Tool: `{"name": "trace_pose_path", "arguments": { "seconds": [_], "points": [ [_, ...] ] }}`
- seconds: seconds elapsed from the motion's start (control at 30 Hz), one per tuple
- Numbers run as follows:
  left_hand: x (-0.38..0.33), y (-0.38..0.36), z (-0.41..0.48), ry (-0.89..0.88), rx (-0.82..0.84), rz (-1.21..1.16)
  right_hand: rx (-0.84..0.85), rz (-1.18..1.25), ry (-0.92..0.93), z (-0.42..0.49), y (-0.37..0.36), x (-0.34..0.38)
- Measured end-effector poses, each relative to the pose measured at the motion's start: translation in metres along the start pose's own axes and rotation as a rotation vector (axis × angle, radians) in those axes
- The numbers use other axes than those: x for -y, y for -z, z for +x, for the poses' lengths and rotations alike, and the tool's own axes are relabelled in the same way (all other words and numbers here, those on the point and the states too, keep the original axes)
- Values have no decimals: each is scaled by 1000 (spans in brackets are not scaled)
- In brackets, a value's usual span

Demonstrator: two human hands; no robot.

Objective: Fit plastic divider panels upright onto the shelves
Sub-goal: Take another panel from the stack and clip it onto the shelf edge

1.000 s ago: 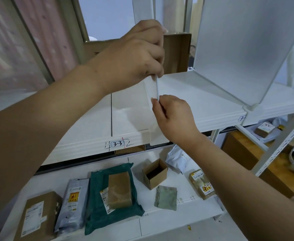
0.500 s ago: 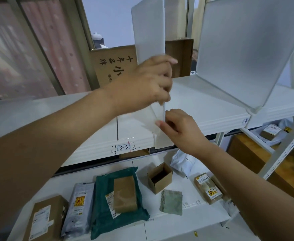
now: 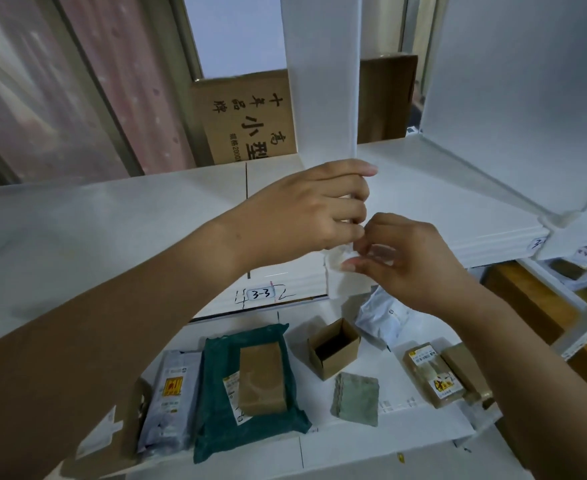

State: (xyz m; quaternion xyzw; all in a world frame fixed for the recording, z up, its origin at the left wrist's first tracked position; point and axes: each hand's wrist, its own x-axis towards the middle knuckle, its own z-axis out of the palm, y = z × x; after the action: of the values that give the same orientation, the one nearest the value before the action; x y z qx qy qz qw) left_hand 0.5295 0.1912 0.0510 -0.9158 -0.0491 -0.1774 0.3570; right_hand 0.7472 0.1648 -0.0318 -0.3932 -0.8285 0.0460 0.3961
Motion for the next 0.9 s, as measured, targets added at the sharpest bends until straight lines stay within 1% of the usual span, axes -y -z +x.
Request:
{"name": "trace_pose_path", "arguments": {
  "seconds": [0.13,0.27,0.4,0.63,0.8,0.9],
  "points": [
    [2,-3,-4,-19,-58,8,-68,27,-9,-2,-6,4],
    [5,6,-18,8,-56,-36,-58,-3,11,5,-18,18],
    [6,23,-50,59,-26,-34,-65,19,53,16,-40,41],
    [7,43,-76,39,52,38,-39,26,67,27,-62,63],
    [6,52,-79,55,84,56,-37,73,39,31,-67,68],
    [5,54,-76,50,111,62,-21,122,-27,32,-66,67]
  ]
}}
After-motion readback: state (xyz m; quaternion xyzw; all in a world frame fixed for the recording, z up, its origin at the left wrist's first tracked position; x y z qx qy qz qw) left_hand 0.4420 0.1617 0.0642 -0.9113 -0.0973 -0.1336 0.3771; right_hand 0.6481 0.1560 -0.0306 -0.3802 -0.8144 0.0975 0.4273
